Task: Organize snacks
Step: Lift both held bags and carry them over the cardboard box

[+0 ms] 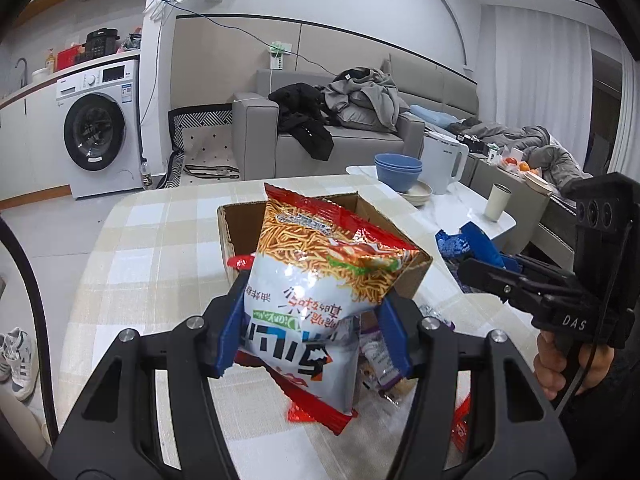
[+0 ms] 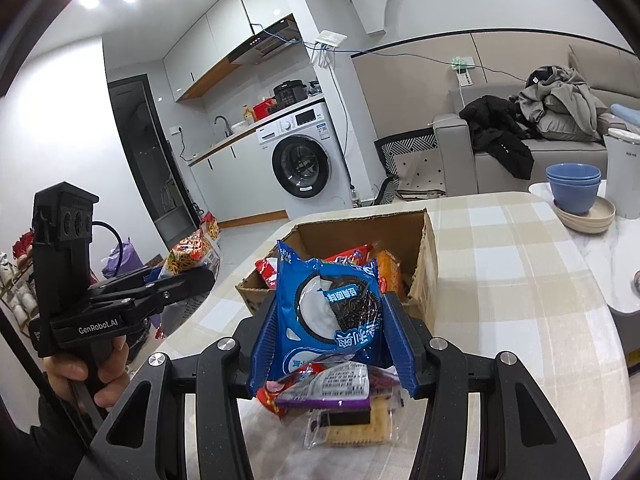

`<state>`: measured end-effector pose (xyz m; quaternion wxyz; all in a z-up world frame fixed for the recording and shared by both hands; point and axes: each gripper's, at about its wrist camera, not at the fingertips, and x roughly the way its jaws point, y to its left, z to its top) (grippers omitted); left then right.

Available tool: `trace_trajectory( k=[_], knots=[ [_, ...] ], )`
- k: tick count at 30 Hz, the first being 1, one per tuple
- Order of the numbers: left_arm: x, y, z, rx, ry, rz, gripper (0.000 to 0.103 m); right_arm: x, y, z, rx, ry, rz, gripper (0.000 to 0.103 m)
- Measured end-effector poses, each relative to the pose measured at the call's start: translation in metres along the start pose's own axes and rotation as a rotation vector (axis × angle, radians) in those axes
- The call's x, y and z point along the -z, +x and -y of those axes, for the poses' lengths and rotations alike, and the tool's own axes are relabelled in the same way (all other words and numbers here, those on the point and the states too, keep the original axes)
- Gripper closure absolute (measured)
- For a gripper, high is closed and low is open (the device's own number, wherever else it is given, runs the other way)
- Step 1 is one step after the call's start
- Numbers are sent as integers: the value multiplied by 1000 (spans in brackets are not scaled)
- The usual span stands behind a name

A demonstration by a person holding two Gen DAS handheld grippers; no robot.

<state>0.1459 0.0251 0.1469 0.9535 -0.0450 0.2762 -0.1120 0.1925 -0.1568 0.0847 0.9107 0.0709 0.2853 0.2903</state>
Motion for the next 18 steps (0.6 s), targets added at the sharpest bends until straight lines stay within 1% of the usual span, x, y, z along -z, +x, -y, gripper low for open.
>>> trace_trajectory(
  k=[4,8,14,18],
  knots=[
    [-14,16,-4,-14,-10,-2,47,-7,7,2,-1,3,9,52],
    [-25,31,-3,-29,5,4,47,-11,16,2,15,-11,12,52],
    [-26,49,-4,-32,0,-5,47,-17,30,2,35,-25,7,52],
    [-31,70,-4,-29,-9,-15,47,-19,39,3,60,-43,-2,52]
  ],
)
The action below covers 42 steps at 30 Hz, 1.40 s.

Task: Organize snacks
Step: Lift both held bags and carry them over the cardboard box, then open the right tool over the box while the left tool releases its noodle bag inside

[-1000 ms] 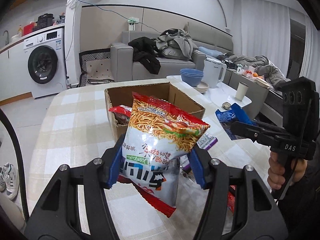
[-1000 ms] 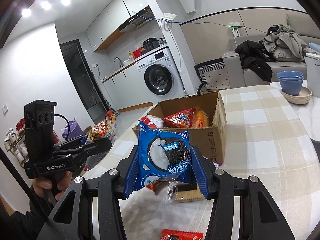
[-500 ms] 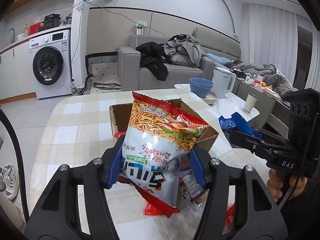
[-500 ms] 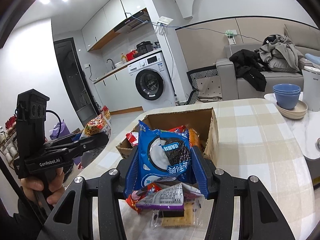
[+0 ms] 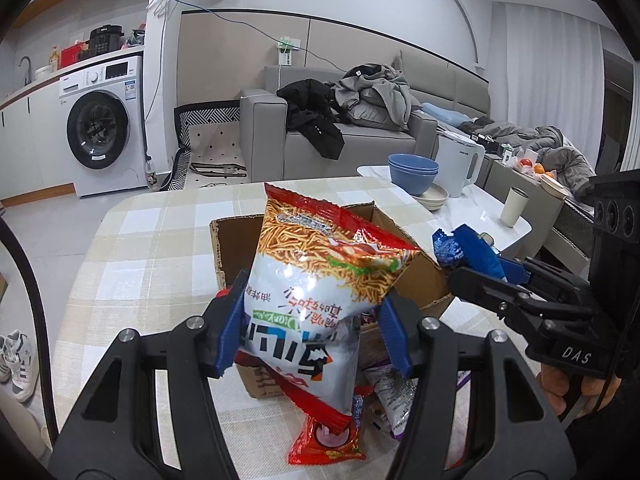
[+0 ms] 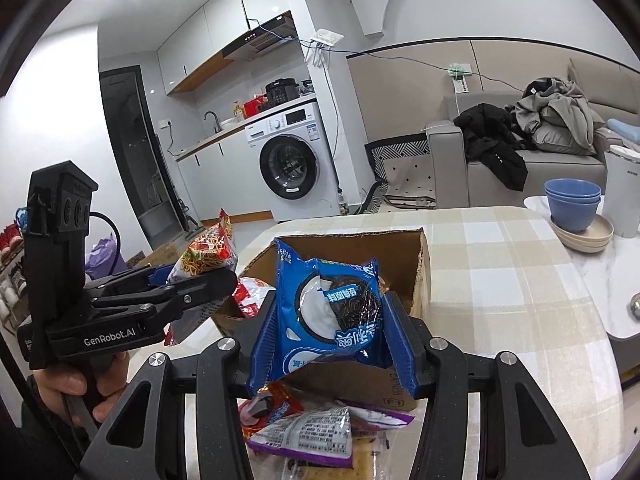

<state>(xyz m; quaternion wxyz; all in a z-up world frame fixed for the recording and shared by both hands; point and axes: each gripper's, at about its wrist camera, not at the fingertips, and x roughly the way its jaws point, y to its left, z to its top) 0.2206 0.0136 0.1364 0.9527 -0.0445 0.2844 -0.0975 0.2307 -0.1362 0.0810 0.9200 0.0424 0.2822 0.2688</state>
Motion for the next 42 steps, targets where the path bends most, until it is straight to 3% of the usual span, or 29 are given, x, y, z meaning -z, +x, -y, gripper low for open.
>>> trace_trajectory(
  k=[25,34,39,42],
  knots=[
    [-24,106,-10,8,6,-25,46,-3,44,7,47,-50,-69,52],
    [-19,133,-8,18,19,-55,46,2,57,8,51,-64,-106,52],
    [-17,132,-11,26,14,-63,46,1,53,4,72,-80,-102,46],
    [-17,127,-13,24,8,-64,44,-1,44,4,79,-78,-66,34]
  ],
)
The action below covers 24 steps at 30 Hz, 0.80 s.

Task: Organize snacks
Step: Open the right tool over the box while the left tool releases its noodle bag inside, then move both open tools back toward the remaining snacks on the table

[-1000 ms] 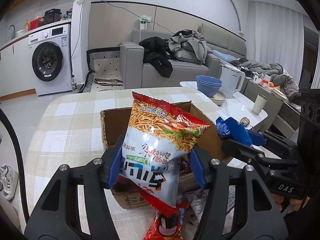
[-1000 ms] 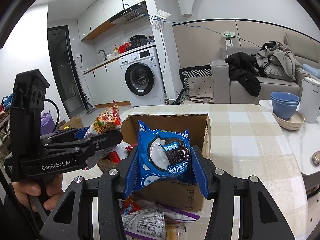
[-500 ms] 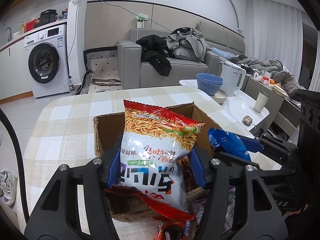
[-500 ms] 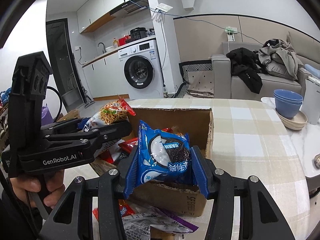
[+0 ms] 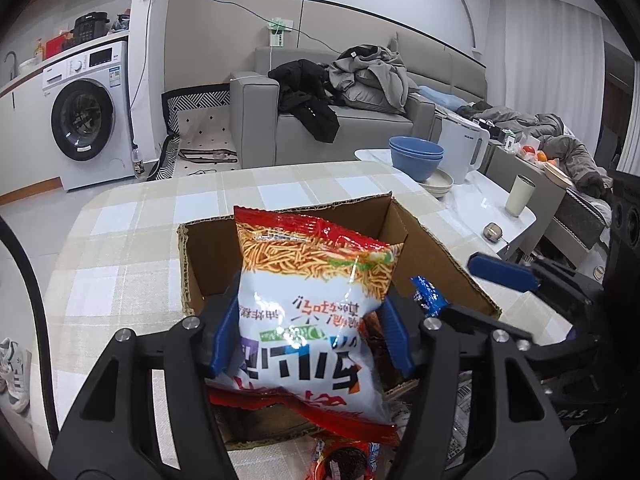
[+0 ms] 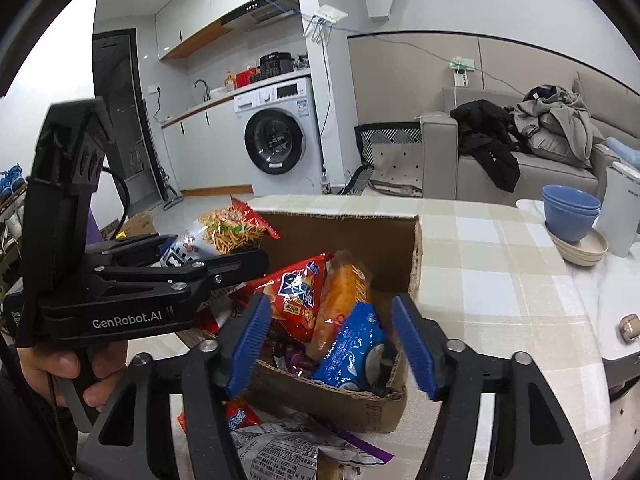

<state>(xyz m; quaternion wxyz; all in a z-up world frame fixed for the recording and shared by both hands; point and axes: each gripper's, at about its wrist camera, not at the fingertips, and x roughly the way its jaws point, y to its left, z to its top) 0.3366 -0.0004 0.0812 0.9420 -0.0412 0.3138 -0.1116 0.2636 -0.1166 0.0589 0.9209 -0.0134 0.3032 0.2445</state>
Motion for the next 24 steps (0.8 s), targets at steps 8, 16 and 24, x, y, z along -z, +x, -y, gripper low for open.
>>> trace_trajectory(
  k=[8,16,24],
  knots=[
    [-1,-13,4,9,6,16,21,2,-30,13,-15,32,41,11],
    [3,-33,11,5,15,29,1,14,-47,34,6,102,42,4],
    [28,-65,12,-23,22,26,1,29,-56,41,3,161,3,1]
  ],
)
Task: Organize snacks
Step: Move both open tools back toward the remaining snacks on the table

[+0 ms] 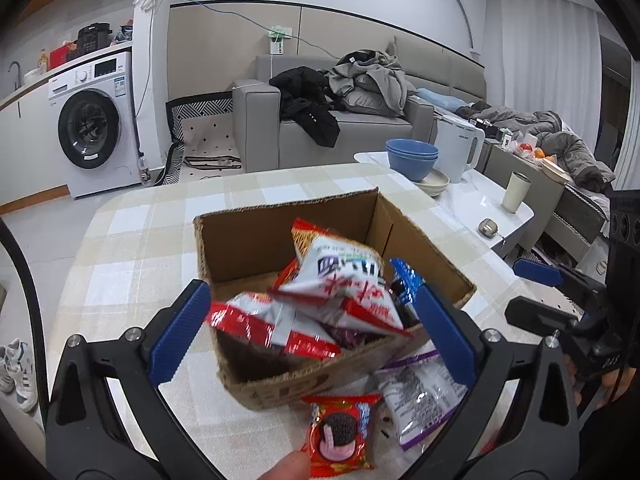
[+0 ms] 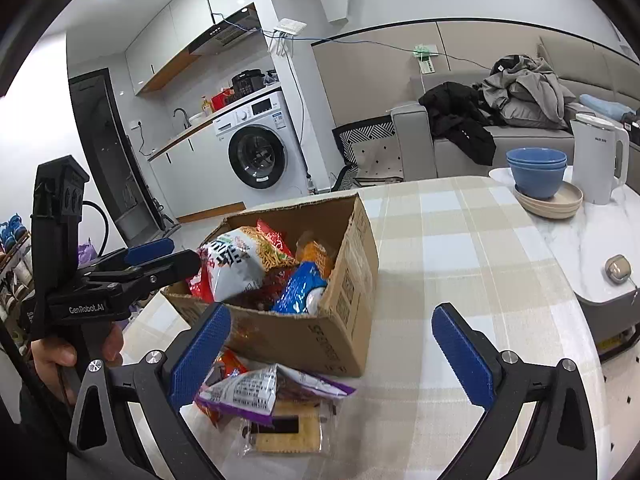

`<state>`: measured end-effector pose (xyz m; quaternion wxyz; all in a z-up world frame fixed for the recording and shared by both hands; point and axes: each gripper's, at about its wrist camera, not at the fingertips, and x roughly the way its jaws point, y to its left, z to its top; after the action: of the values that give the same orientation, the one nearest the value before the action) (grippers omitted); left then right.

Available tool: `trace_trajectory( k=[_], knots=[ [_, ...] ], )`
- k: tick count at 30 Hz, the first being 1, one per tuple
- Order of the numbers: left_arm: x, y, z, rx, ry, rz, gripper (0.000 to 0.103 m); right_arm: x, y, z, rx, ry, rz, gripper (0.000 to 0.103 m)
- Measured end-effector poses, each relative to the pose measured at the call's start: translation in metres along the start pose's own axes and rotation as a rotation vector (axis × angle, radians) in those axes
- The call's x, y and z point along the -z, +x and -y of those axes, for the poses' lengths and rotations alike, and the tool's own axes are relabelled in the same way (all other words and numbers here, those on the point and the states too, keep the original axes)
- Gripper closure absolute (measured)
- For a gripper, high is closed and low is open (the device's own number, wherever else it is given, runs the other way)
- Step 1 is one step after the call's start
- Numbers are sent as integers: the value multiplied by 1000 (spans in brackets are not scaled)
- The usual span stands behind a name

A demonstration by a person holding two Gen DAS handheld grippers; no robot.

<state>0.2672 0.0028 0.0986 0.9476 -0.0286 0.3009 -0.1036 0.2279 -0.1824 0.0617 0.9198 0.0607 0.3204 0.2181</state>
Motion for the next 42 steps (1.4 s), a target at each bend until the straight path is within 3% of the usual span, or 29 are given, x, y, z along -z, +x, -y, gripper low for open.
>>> trace_trajectory(
  k=[19,23,30,42],
  knots=[
    [87,-70,-3,-63,-6,-73,1,33,-16,-19,65,-48,-93,0],
    [95,-74,-4,-92,8,-91,1,37,-16,-22,78,-54,-117,0],
    [103,-88,-12,-78,-47,-94,1,44,-21,-24,89,-65,-156,0],
    [108,-105,-7,-38,-30,-126,1,67,-38,-24,112,-76,-250,0]
  ],
)
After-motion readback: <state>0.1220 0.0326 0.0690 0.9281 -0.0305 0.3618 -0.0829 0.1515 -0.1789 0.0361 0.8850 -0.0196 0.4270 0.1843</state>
